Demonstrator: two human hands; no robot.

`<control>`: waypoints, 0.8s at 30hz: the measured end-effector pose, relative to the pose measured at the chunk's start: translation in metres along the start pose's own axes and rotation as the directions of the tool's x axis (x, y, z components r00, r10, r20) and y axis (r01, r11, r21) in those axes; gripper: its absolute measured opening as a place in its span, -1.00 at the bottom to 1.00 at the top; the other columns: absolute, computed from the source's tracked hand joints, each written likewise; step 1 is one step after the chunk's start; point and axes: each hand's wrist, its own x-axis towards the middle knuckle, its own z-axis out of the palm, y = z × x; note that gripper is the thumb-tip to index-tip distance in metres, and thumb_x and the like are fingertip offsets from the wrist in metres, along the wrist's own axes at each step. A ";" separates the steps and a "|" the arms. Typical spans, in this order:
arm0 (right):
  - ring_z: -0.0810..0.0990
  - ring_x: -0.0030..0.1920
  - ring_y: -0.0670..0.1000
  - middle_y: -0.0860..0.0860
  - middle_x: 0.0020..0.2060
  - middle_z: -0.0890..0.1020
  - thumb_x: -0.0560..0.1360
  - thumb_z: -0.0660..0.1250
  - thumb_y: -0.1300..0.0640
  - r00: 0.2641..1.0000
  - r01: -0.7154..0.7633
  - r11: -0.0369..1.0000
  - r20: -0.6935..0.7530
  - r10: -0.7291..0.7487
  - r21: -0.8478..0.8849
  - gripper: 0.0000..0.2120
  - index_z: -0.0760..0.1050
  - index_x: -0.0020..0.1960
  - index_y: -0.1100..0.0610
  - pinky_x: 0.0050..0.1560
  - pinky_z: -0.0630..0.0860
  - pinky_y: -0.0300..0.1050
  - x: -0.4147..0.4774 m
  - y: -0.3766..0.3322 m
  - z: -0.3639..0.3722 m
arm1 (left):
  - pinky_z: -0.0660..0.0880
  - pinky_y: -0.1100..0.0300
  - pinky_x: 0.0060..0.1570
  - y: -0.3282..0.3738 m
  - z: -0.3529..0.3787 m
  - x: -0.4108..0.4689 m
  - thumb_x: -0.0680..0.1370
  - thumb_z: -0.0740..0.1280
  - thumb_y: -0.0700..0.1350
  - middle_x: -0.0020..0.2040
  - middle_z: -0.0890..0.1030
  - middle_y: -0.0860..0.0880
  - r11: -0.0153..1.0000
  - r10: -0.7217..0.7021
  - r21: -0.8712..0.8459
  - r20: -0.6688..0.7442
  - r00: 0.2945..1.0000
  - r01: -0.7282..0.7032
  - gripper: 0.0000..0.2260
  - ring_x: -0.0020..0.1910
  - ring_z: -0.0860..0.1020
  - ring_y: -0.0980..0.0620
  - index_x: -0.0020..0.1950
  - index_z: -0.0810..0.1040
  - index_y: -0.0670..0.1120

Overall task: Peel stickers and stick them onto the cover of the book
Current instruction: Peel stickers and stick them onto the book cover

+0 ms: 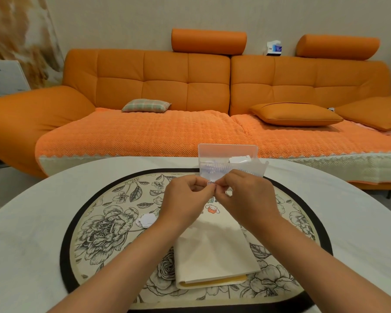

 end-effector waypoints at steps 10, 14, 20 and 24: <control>0.44 -0.41 -0.04 0.06 -0.24 0.72 0.50 0.46 0.10 0.690 -0.723 0.343 0.654 0.312 0.599 -0.87 0.73 -0.11 0.15 -0.37 0.29 -0.14 0.018 -0.002 -0.023 | 0.42 0.40 -0.39 0.009 -0.023 0.013 0.50 0.48 -0.14 -0.30 0.69 -0.04 0.997 0.037 -0.072 0.107 0.994 -0.029 -0.95 -0.35 0.59 0.16 -0.16 0.68 -0.09; 0.43 -0.46 -0.09 -0.05 -0.40 0.67 0.53 0.43 0.16 0.732 -0.678 0.439 0.597 0.329 0.589 -0.87 0.71 -0.14 0.16 -0.43 0.35 -0.31 0.017 -0.004 -0.023 | 0.43 0.36 -0.37 0.007 -0.021 0.012 0.51 0.47 -0.16 -0.34 0.67 -0.01 0.995 0.042 -0.096 0.144 0.989 -0.028 -0.93 -0.37 0.59 0.16 -0.17 0.67 -0.10; 0.44 -0.50 -0.12 -0.12 -0.47 0.61 0.56 0.39 0.14 0.756 -0.647 0.537 0.548 0.357 0.542 -0.82 0.67 -0.19 0.11 -0.48 0.34 -0.35 0.014 -0.007 -0.017 | 0.50 0.10 -0.27 0.002 -0.015 0.009 0.51 0.48 -0.12 -0.22 0.72 -0.06 0.996 -0.005 -0.091 0.112 0.994 0.015 -0.95 -0.30 0.66 0.08 -0.14 0.69 -0.06; 0.47 -0.43 -0.04 0.01 -0.25 0.71 0.57 0.38 0.12 0.677 -0.735 0.355 0.655 0.336 0.577 -0.83 0.70 -0.08 0.18 -0.46 0.33 -0.25 0.016 -0.004 -0.017 | 0.50 0.08 -0.26 0.003 -0.018 0.009 0.51 0.47 -0.11 -0.23 0.72 -0.02 0.994 -0.031 -0.102 0.099 0.995 0.041 -0.96 -0.33 0.63 0.14 -0.15 0.69 -0.03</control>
